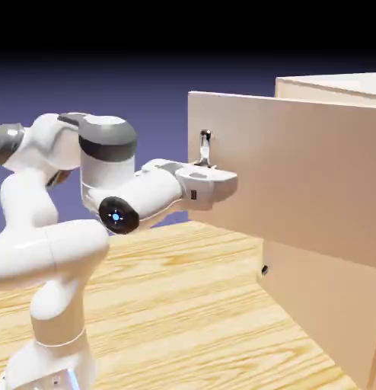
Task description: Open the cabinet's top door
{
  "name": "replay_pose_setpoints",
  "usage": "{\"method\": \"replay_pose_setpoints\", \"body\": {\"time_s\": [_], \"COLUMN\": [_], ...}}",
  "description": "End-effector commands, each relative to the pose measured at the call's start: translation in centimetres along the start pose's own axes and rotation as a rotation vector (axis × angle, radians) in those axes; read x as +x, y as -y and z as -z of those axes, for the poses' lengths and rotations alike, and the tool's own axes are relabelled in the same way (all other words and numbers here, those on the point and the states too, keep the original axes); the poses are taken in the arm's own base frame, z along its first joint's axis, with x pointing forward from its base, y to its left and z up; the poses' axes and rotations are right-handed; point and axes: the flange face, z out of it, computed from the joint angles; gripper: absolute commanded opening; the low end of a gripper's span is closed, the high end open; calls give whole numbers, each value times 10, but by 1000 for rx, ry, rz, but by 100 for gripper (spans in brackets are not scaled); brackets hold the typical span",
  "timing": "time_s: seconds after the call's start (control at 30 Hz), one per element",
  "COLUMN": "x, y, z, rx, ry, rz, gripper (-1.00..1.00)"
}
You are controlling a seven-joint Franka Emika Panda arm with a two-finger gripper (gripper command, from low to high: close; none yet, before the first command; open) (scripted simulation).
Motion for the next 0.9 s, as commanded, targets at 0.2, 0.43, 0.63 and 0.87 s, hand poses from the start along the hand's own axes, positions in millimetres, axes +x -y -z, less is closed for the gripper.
{"method": "replay_pose_setpoints", "body": {"time_s": [0.2, 0.43, 0.63, 0.87], "x": [14, 31, 49, 77], "y": [-14, -31, -49, -77], "z": [44, 85, 121, 162], "rx": [81, 160, 235, 330], "ry": [81, 161, 235, 330], "rz": [0, 0, 0, 0], "gripper": [-100, -100, -100, -100]}}
